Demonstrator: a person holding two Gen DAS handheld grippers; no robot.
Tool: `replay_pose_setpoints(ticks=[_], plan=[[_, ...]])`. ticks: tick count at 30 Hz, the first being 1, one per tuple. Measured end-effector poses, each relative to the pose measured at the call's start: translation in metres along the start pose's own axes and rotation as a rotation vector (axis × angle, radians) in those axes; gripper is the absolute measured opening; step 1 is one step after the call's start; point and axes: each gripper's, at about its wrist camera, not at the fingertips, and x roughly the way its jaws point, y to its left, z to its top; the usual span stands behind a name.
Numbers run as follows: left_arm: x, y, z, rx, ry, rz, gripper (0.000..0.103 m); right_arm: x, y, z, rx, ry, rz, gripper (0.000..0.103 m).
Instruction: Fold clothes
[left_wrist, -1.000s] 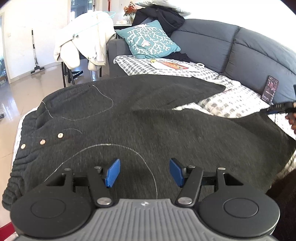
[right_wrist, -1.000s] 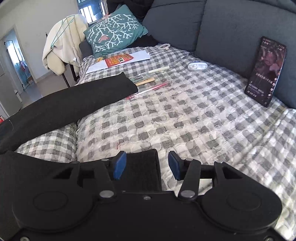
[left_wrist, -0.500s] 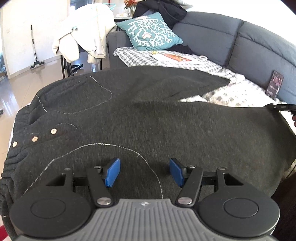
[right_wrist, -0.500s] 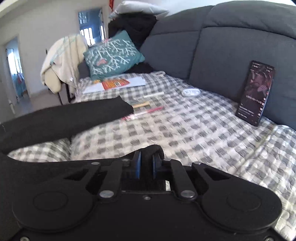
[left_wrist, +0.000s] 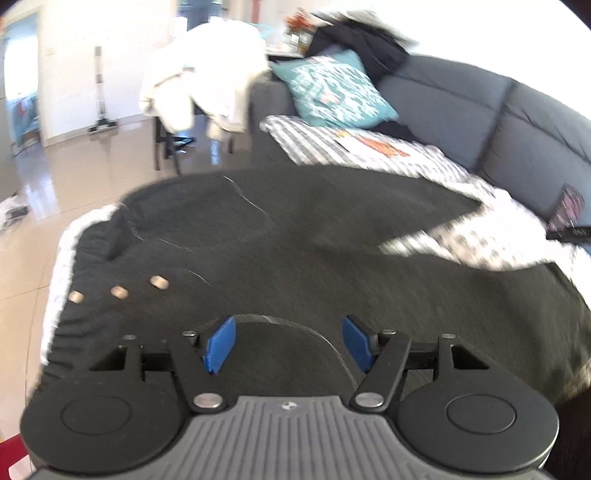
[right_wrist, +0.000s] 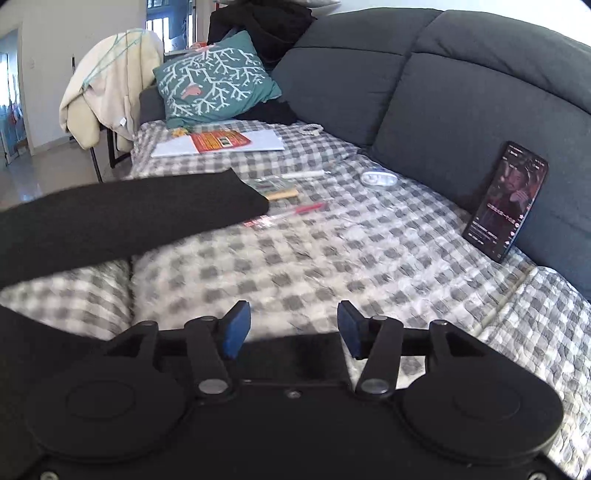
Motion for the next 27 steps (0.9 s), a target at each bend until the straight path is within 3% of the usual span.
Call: replay_pose_setpoints(ticks=[4,11,14,19,21,23,25,27], plan=[[0.008,0.026,0.039,-0.105,0.006,0.057,0.064,-0.012,0.03,0.026,0.043,0.0,0.08,0.057],[0.065,0.02,0.096,0.005,0.039,0.042,0.061,-0.004,0.113,0.047,0.027,-0.006,0.22,0.057],[0.104,0.026,0.107,0.026,0.051,0.016,0.052,0.01,0.15,0.046,-0.022,0.0,0.275,0.057],[0.161,0.064,0.11,-0.006,0.057,-0.011,0.045,0.033,0.205,0.042,-0.146,0.005,0.385,0.057],[0.179,0.086,0.108,-0.051,0.057,-0.004,0.031,0.044,0.228,0.042,-0.215,0.002,0.429,0.056],[0.19,0.103,0.105,-0.09,0.034,-0.012,0.007,0.053,0.245,0.043,-0.267,0.001,0.465,0.056],[0.197,0.118,0.101,-0.122,0.0,-0.023,0.001,0.065,0.262,0.043,-0.296,-0.001,0.508,0.056],[0.203,0.129,0.097,-0.148,-0.031,-0.048,0.001,0.075,0.273,0.04,-0.318,0.008,0.54,0.056]])
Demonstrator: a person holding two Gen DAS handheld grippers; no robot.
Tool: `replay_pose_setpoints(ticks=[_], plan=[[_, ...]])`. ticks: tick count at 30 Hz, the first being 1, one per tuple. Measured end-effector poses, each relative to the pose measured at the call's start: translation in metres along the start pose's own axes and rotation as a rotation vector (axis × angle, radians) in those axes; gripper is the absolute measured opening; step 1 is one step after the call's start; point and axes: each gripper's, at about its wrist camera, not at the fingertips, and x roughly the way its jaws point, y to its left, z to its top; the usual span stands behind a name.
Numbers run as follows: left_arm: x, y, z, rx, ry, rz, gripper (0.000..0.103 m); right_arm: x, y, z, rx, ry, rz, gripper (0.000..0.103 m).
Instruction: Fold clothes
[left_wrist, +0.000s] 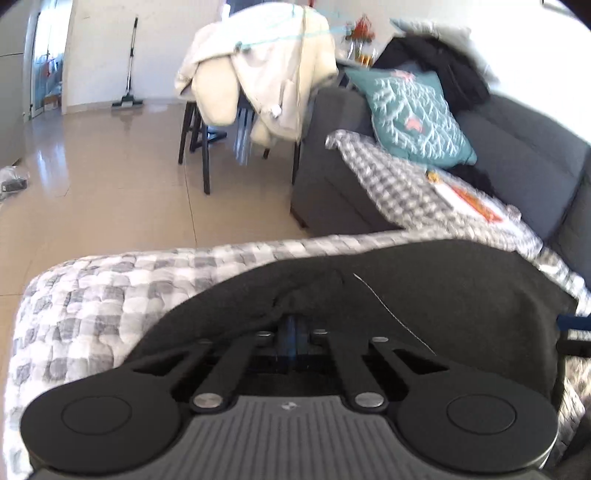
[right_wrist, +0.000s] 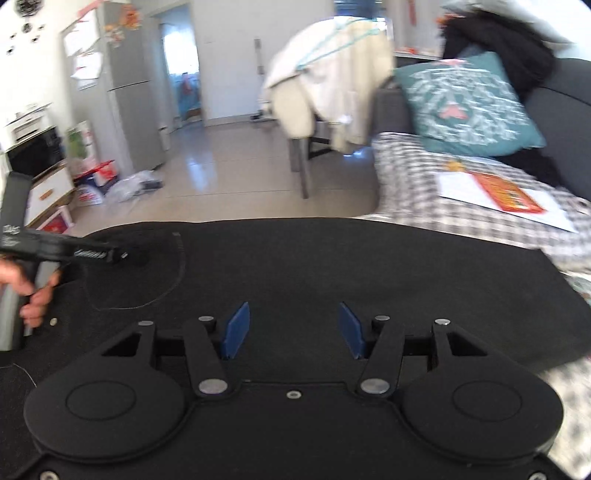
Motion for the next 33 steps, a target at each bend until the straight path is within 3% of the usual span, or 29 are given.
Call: replay_pose_setpoints(ticks=[5,10,13,18,21,24,26,30,33], plan=[[0.004,0.023,-0.002,-0.093,-0.03,-0.073,0.001,0.034,0.012,-0.029,-0.095,0.143,-0.011,0.053],[-0.009,0.011,0.002,-0.072,-0.026,-0.038,0.001,0.01,0.007,-0.042,-0.114,0.113,-0.023,0.053],[-0.023,-0.003,0.005,-0.033,-0.039,-0.033,0.012,-0.003,0.001,-0.033,-0.12,0.1,-0.013,0.052],[-0.034,-0.012,0.009,0.017,-0.097,0.017,0.019,0.008,-0.039,-0.01,0.01,0.029,-0.09,0.053],[-0.022,0.008,0.007,-0.034,-0.096,0.059,0.019,0.036,-0.067,-0.006,0.092,0.044,-0.114,0.053],[-0.008,0.025,0.0,-0.081,-0.089,0.052,0.017,0.049,-0.077,-0.021,0.08,0.105,-0.136,0.053],[-0.005,0.036,0.002,-0.145,-0.077,0.05,0.005,0.039,-0.085,-0.032,0.093,0.089,-0.124,0.058],[-0.015,0.031,0.005,-0.19,-0.064,0.065,0.006,0.021,-0.108,-0.043,0.179,0.116,-0.115,0.059],[-0.038,0.021,0.008,-0.209,-0.054,0.063,0.034,0.002,-0.108,-0.04,0.197,0.123,-0.159,0.059]])
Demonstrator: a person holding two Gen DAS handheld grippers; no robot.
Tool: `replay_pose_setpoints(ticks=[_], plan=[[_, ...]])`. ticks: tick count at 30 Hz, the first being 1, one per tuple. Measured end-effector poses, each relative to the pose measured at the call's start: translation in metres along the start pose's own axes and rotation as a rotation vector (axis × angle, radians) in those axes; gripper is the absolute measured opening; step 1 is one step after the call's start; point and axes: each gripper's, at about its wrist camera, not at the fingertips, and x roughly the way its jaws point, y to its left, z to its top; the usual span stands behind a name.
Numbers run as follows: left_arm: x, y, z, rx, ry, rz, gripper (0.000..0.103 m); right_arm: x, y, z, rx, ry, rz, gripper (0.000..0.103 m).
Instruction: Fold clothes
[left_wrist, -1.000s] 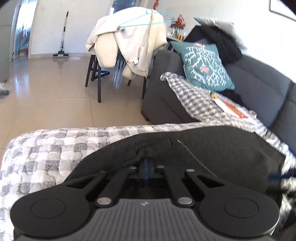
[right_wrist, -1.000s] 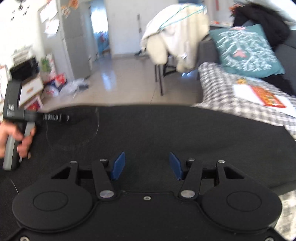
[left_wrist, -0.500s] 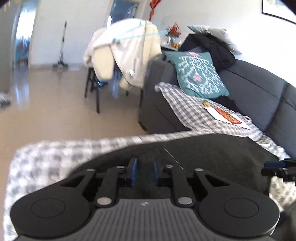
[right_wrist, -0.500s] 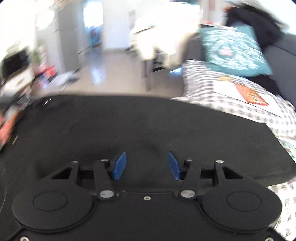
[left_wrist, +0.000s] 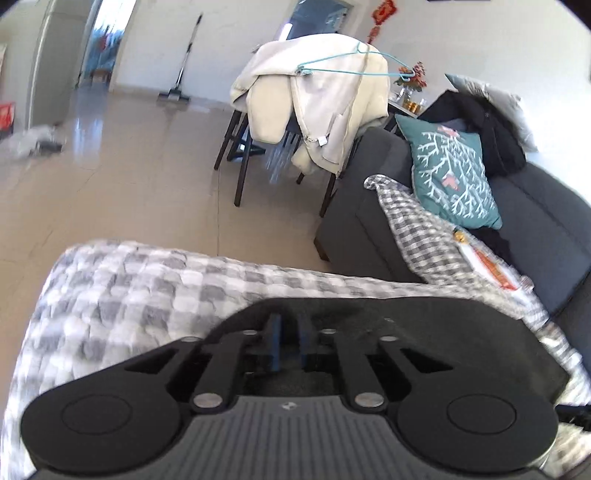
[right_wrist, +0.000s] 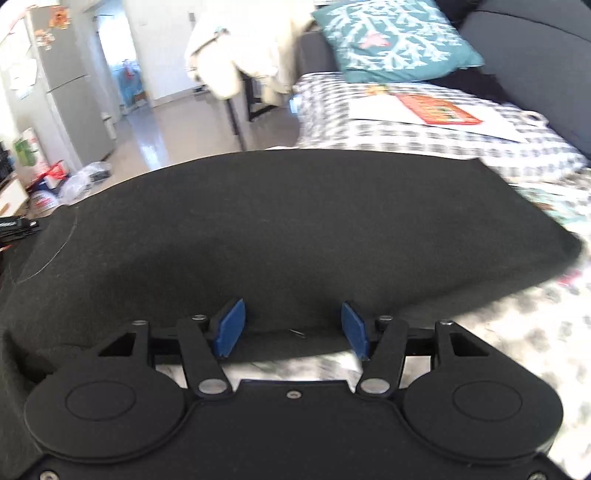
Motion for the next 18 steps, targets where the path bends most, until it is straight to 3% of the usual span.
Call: replay_pose_setpoints(ticks=[2,8,12,18], plan=[[-0.023,-0.009,0.003,0.004,0.008,0.01,0.053,-0.019,0.002,0.0,-0.007,0.004,-0.021,0.059],[-0.088,-0.02,0.002,-0.006,0.084,0.072,0.068,-0.072,0.028,-0.006,-0.05,0.01,-0.047,0.068],[-0.134,-0.021,-0.015,0.003,0.118,0.101,0.07,-0.095,0.049,-0.018,-0.081,0.018,-0.03,0.069],[-0.198,-0.006,-0.057,-0.023,0.149,0.267,0.07,-0.112,0.086,-0.041,-0.131,0.014,0.052,0.069]])
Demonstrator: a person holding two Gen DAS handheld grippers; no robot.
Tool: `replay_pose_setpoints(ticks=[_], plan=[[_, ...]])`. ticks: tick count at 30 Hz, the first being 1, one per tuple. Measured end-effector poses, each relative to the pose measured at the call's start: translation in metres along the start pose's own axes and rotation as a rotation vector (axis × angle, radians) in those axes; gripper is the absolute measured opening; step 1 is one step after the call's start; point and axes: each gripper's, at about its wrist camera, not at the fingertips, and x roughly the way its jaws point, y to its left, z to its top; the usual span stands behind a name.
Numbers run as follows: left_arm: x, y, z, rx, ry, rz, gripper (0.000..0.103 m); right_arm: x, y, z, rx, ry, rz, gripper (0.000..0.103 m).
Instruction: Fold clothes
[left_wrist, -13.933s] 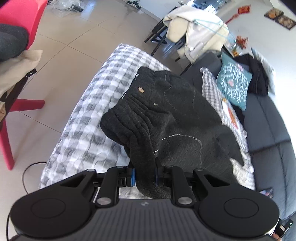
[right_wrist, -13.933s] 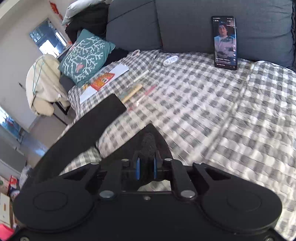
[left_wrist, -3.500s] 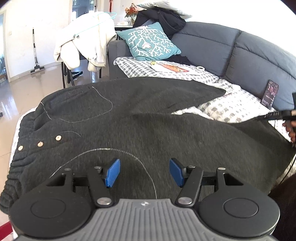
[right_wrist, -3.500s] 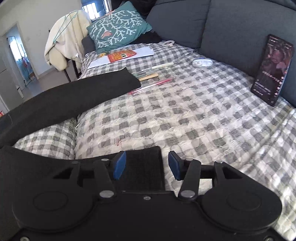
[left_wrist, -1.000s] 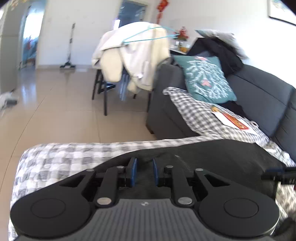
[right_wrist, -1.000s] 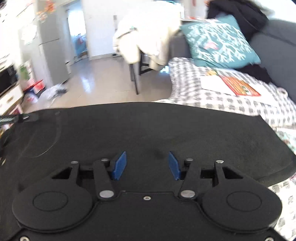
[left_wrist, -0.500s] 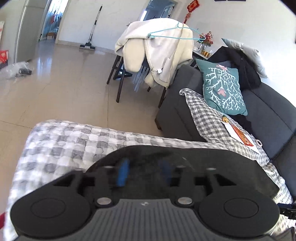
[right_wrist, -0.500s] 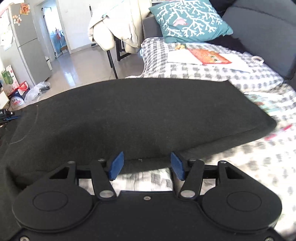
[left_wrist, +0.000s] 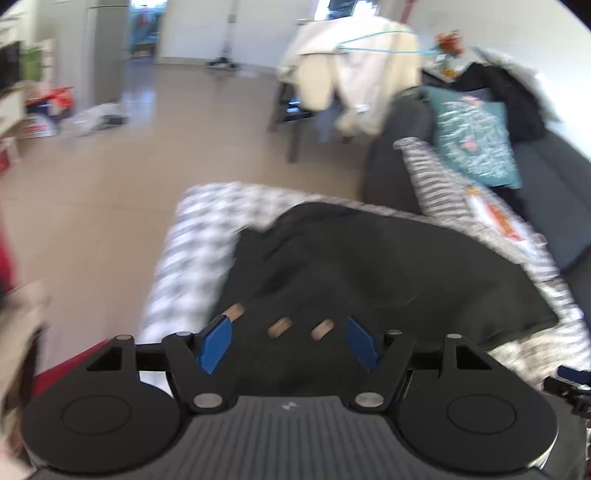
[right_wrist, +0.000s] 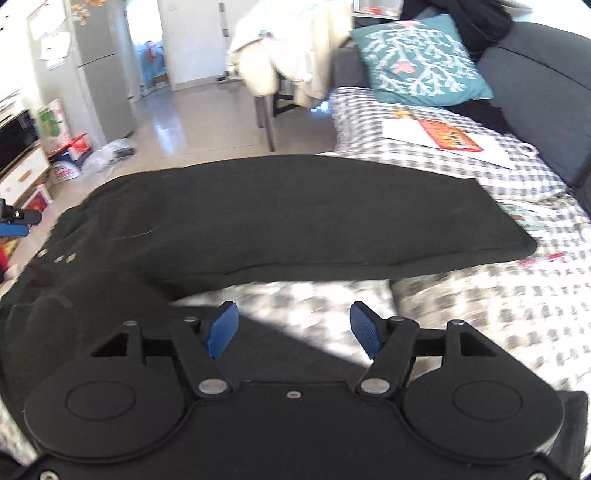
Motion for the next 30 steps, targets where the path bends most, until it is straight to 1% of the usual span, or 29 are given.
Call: replay_pose_setpoints(ticks=[1,3,6,8,9,11,13,15,17,19,22,24,28,30], plan=[[-0.006,0.007,-0.007,-0.017,0.001,0.028,0.07,-0.001,0.008,-0.004,-0.013,0.001,0.016,0.069],[-0.012,0.022,-0.019,-0.077,0.01,0.043,0.07,-0.002,0.022,-0.009,-0.032,0.003,0.041,0.069],[-0.012,0.041,-0.036,-0.162,0.051,0.013,0.067,0.001,0.041,-0.017,-0.057,0.004,0.085,0.069],[-0.008,0.047,-0.045,-0.196,0.078,-0.007,0.066,0.003,0.051,-0.02,-0.074,0.009,0.118,0.069],[-0.005,0.047,-0.047,-0.197,0.088,-0.006,0.066,0.005,0.059,-0.021,-0.085,0.015,0.141,0.069],[-0.001,0.045,-0.053,-0.169,0.104,0.029,0.066,0.008,0.069,-0.021,-0.098,0.019,0.167,0.069],[0.004,0.043,-0.061,-0.127,0.115,0.074,0.068,0.01,0.081,-0.022,-0.116,0.018,0.194,0.069],[0.006,0.038,-0.066,-0.064,0.106,0.106,0.071,0.014,0.09,-0.021,-0.131,0.024,0.215,0.069],[0.003,0.034,-0.063,-0.023,0.095,0.116,0.071,0.019,0.095,-0.022,-0.141,0.036,0.227,0.069],[-0.001,0.031,-0.059,0.005,0.087,0.12,0.069,0.03,0.099,-0.027,-0.16,0.072,0.223,0.069],[-0.004,0.029,-0.045,0.054,0.052,0.085,0.07,0.044,0.105,-0.036,-0.229,0.117,0.19,0.07],[-0.002,0.027,-0.033,0.088,0.042,0.063,0.071,0.037,0.107,-0.035,-0.249,0.108,0.194,0.07],[0.013,0.017,-0.004,0.165,0.01,0.031,0.078,0.03,0.093,-0.03,-0.151,0.104,0.27,0.07],[0.025,0.009,0.011,0.201,-0.004,-0.001,0.079,0.028,0.084,-0.026,-0.095,0.098,0.278,0.07]])
